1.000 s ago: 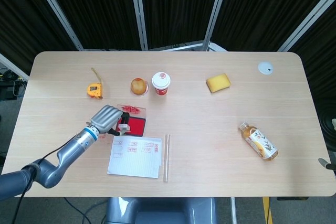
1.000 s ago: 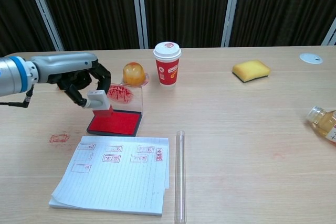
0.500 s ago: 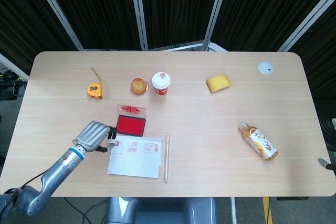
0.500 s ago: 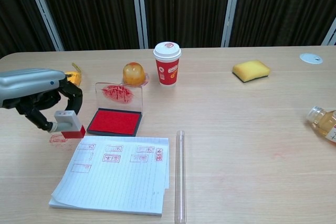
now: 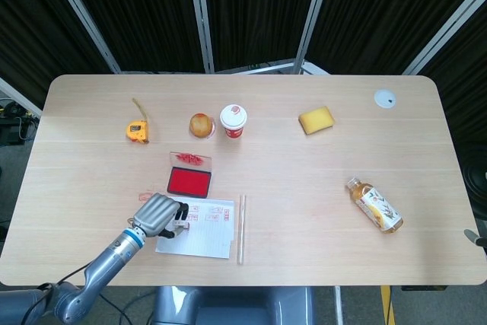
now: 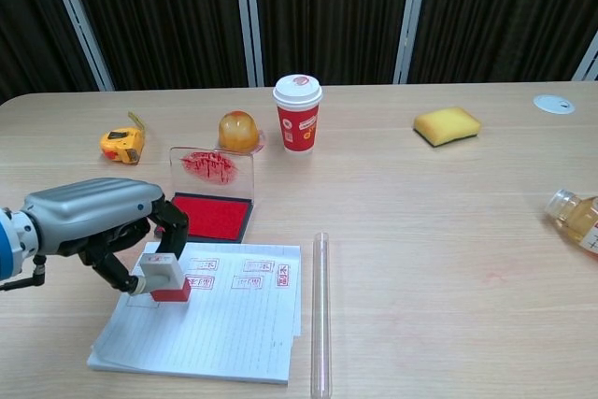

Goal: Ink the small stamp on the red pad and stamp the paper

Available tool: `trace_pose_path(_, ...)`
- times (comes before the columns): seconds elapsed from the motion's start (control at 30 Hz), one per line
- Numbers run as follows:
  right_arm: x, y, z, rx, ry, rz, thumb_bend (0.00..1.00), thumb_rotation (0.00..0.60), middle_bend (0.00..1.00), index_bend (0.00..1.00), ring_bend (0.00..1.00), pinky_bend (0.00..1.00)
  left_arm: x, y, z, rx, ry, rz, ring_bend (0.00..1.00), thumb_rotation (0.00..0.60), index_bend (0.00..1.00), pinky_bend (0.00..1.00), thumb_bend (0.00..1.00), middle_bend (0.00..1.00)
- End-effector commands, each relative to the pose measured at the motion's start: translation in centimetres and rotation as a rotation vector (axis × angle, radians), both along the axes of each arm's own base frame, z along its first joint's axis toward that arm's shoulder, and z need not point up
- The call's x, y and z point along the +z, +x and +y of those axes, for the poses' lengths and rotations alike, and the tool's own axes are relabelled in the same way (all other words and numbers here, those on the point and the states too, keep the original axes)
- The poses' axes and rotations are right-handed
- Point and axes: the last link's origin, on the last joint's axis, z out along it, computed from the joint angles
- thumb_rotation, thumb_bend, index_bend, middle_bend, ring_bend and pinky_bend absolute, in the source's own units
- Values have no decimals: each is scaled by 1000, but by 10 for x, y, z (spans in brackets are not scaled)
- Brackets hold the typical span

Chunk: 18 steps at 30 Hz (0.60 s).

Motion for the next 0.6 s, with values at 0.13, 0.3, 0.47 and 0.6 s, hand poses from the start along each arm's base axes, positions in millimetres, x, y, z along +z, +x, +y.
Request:
trace_pose_path(0.13,1,-1,0,-1,-4,-4,0,600,0,0,0,0,-6,-1,-1,-49,37,31,814,600,599,875,394,556)
trace_pose_path(0.3,2,-1,0,-2,-4,-5,0,600,0,0,0,0,-11,0,2,-45,48,28,814,600,599,874,395,556)
trace_pose_path(0.47,3,-2,0,-5,-6,-6,0,600,0,0,0,0,-14,1,5,-42,46,28,813,600,599,874,396,556)
trace_pose_path(0.6,3,-3,-1,-7,-7,-5,0,600,0,0,0,0,-16,3,7,-49,49,29,814,600,598,875,396,557)
